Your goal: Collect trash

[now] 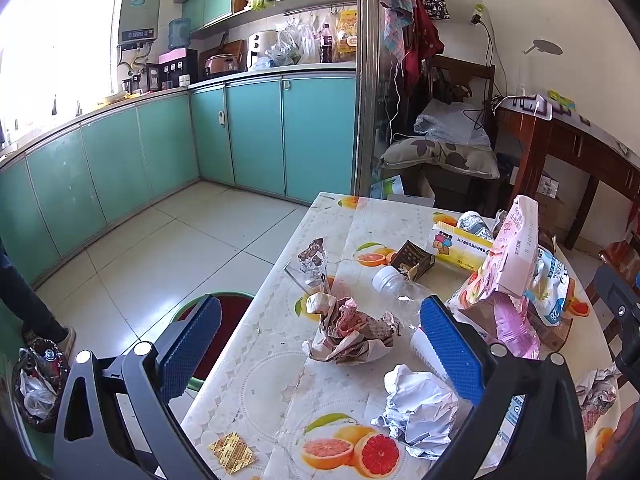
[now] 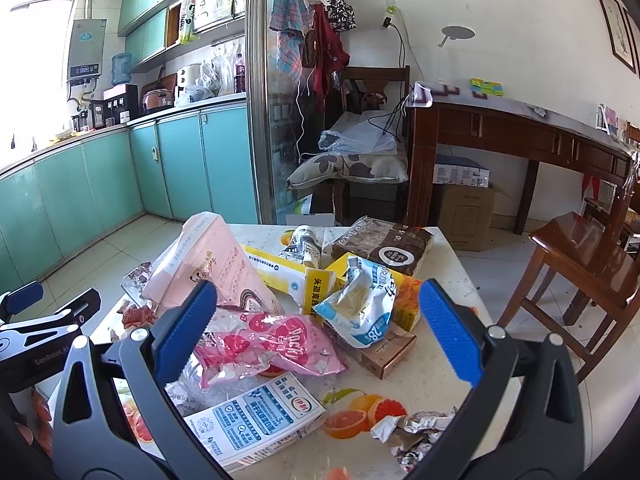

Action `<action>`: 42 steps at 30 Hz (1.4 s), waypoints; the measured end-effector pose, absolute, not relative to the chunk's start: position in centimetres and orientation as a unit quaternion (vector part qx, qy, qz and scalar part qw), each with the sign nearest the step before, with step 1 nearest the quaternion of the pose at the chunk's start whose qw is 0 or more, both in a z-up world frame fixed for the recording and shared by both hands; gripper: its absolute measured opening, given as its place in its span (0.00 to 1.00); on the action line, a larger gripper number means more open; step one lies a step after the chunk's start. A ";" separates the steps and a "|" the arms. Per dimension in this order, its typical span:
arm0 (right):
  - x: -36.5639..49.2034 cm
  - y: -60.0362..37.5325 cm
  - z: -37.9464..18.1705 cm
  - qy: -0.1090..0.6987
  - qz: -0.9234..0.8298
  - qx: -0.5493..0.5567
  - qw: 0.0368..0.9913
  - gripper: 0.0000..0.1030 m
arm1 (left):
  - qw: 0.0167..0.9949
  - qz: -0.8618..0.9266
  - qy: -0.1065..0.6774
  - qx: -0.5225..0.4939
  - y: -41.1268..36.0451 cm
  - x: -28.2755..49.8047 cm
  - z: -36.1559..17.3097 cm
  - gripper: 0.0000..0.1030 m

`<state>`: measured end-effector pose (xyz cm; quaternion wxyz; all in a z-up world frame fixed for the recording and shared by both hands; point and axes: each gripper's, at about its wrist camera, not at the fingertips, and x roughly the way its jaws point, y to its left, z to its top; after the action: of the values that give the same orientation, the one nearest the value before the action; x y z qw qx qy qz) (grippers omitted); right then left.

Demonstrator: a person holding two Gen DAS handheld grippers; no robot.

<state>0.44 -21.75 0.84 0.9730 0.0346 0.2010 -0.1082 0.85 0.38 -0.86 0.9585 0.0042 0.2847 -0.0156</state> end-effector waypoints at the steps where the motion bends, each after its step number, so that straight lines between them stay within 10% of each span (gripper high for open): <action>1: 0.4 -21.8 0.9 0.200 -0.109 0.035 0.973 0.97 | 0.959 -0.015 0.284 0.005 0.4 0.9 -0.9 0.94; 42: 0.8 -21.2 1.0 0.211 -0.105 -0.004 0.972 0.97 | 0.961 -0.029 0.275 -0.002 2.2 0.3 -1.5 0.94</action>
<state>0.77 -21.17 1.01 0.9719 -0.0043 0.2107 -0.1048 0.30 2.22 -1.46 0.9609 -0.0022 0.2754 -0.0287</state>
